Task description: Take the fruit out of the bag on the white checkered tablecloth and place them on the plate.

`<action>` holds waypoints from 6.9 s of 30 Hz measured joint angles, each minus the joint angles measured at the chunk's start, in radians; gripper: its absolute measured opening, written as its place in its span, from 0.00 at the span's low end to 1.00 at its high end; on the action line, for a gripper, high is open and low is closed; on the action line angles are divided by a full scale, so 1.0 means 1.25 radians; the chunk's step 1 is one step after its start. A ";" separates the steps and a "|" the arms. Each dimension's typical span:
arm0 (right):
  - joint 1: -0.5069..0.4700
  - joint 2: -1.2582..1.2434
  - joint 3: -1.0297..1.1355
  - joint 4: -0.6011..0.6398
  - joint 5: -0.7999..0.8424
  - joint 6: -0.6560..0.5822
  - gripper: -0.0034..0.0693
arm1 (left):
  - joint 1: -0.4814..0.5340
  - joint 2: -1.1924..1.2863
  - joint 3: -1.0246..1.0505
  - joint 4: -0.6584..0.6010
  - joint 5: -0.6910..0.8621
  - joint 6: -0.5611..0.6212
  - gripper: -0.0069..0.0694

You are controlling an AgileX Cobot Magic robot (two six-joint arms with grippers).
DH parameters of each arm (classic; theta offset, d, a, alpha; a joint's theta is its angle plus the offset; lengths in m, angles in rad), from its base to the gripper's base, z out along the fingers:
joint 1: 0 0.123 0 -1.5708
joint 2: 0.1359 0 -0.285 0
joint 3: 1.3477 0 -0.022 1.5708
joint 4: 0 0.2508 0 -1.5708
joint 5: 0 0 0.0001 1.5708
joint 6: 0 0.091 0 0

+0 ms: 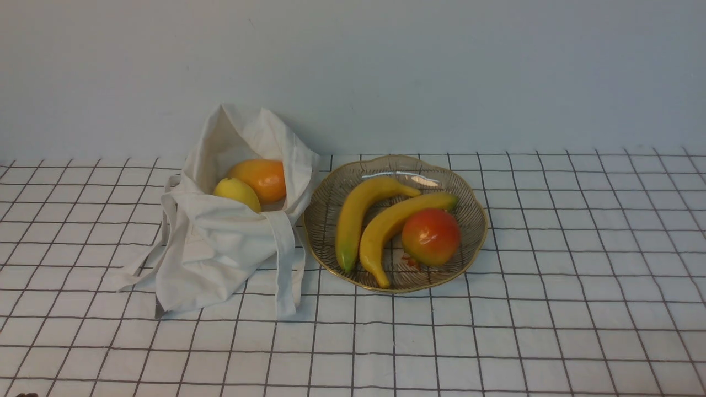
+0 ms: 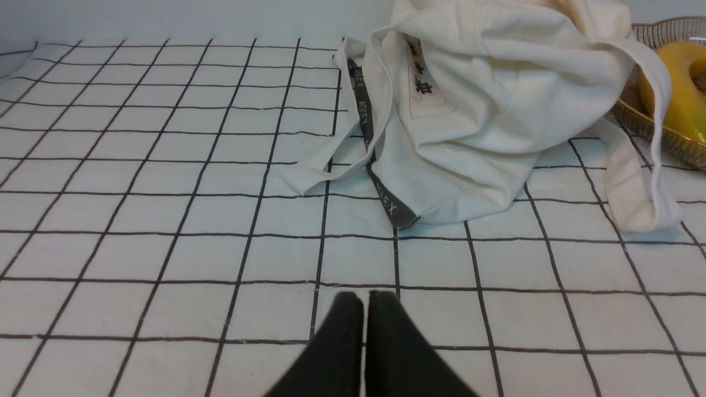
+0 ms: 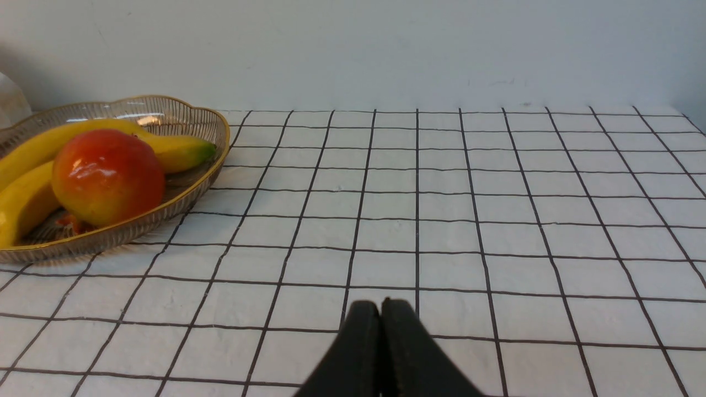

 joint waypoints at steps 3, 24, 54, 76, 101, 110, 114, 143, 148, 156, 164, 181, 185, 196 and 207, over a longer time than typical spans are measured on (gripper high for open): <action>0.000 0.000 0.000 0.000 0.000 0.000 0.03 | 0.000 0.000 0.000 0.000 0.000 0.000 0.08; 0.000 0.000 0.000 0.000 0.000 0.000 0.03 | 0.001 0.000 0.001 -0.712 -0.014 -0.283 0.08; 0.000 0.000 0.000 0.000 0.000 0.000 0.03 | 0.001 0.993 -0.884 -0.212 0.592 0.136 0.08; 0.000 0.000 0.000 0.000 0.000 0.000 0.03 | -0.185 1.781 -1.722 -0.011 0.677 -0.012 0.25; 0.000 0.000 0.000 0.000 0.000 0.000 0.03 | -0.188 1.876 -1.730 0.104 0.671 -0.073 0.88; 0.000 0.000 0.000 0.000 0.000 0.000 0.03 | -0.189 1.843 -1.635 0.151 0.675 -0.085 0.88; 0.000 0.000 0.000 0.000 0.000 0.000 0.03 | -0.189 1.843 -1.635 0.156 0.674 -0.103 0.88; 0.000 0.000 0.000 0.000 0.000 0.000 0.03 | -0.189 1.630 -1.655 0.080 0.683 -0.076 0.82; 0.000 0.000 0.000 0.000 0.000 0.000 0.03 | -0.202 1.586 -1.660 -0.134 0.690 0.001 0.82; 0.000 0.000 0.000 0.000 0.000 0.000 0.03 | -0.298 1.665 -1.659 -0.248 0.676 0.120 0.82; 0.000 0.000 0.000 0.000 0.000 0.000 0.03 | -0.340 1.703 -1.659 -0.226 0.535 0.093 0.81; 0.000 0.000 0.000 0.000 0.000 0.000 0.03 | -0.341 1.739 -1.660 -0.175 0.475 0.053 0.90; 0.000 0.000 0.000 0.000 0.000 0.000 0.03 | -0.341 1.703 -1.692 -0.157 0.545 0.051 0.71; 0.000 0.000 0.000 0.001 0.000 0.000 0.03 | -0.341 1.450 -1.761 -0.066 0.696 0.133 0.08; 0.000 0.000 0.000 0.001 0.000 0.000 0.03 | -0.341 0.930 -1.152 0.009 0.655 0.042 0.08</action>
